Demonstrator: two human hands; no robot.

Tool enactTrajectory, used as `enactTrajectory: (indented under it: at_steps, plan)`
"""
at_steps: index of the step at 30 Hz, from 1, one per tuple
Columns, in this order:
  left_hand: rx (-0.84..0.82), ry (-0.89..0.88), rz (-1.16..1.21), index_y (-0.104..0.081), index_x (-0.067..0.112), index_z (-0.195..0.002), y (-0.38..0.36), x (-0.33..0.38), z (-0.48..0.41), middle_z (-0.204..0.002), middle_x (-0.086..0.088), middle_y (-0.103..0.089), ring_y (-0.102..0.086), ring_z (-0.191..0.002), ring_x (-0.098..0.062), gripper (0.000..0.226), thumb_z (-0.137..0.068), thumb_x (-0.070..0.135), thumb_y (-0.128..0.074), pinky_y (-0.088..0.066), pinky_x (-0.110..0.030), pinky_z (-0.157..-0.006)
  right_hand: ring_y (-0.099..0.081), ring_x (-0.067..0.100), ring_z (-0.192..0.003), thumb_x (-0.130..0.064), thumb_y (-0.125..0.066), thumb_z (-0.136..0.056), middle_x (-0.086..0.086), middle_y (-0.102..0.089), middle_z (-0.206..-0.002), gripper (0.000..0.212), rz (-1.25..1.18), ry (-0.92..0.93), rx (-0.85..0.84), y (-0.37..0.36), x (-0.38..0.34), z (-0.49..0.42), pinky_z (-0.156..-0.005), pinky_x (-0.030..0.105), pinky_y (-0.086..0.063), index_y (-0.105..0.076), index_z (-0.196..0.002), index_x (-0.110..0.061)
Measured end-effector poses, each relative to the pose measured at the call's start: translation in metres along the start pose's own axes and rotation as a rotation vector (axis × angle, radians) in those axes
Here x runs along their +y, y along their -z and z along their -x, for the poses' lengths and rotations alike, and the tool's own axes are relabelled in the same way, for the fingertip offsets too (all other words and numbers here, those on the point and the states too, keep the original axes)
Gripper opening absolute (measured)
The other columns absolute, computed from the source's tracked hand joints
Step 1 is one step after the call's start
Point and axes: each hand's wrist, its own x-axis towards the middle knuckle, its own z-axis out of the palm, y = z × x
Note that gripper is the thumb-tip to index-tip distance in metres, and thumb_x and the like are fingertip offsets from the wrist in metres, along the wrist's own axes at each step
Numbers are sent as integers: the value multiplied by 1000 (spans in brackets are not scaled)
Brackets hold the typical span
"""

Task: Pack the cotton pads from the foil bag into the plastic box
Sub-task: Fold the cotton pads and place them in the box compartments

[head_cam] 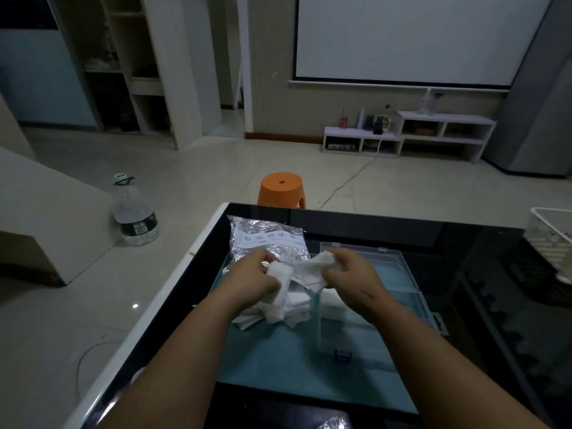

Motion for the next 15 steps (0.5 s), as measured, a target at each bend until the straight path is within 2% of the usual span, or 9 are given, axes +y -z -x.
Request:
enactTrajectory:
  at_steps: [2, 4, 7, 9, 12, 15]
  plan:
    - [14, 9, 31, -60, 23, -82, -9, 5, -2, -81, -5, -66, -61, -72, -22, 23, -75, 1, -60, -52, -33, -62, -65, 22, -92, -2, -57, -85, 2, -67, -99, 32, -73, -31, -10, 10, 5, 4, -84, 41, -56, -64, -110, -21]
    - [-7, 21, 69, -62, 22, -73, -19, 10, -4, -70, -5, -61, -57, -67, -24, 25, -72, -1, -52, -55, -41, -63, -66, 27, -92, 1, -63, -82, 7, -66, -103, 41, -191, -53, -35, 21, 11, 7, -81, 42, -58, -57, -115, -23]
    - [-70, 30, 147, -65, 24, -74, -31, 12, -6, -67, -4, -61, -60, -69, -27, 28, -66, 1, -51, -57, -52, -72, -70, 31, -90, -3, -71, -80, 14, -71, -100, 46, -360, -91, -75, 32, 17, 9, -82, 48, -58, -49, -113, -27]
    - [-102, 33, 192, -64, 17, -85, -39, 15, -7, -74, -10, -64, -63, -71, -29, 27, -73, -5, -52, -59, -51, -74, -71, 27, -90, -6, -71, -82, 12, -73, -99, 41, -365, -105, -62, 34, 18, 8, -83, 47, -58, -49, -111, -25]
    - [-102, 31, 232, -64, 11, -92, -54, 21, -11, -88, -19, -70, -69, -80, -37, 22, -83, -6, -53, -60, -50, -74, -70, 19, -89, -12, -70, -84, 5, -71, -101, 28, -212, -81, -75, 38, 20, 7, -81, 40, -59, -55, -104, -25]
    - [-98, 38, 305, -64, 9, -88, -61, 27, -11, -88, -19, -70, -69, -79, -33, 14, -86, -4, -59, -58, -36, -63, -66, 14, -93, -12, -69, -86, -3, -66, -104, 24, -119, -52, -72, 42, 23, 8, -81, 34, -59, -59, -97, -31]
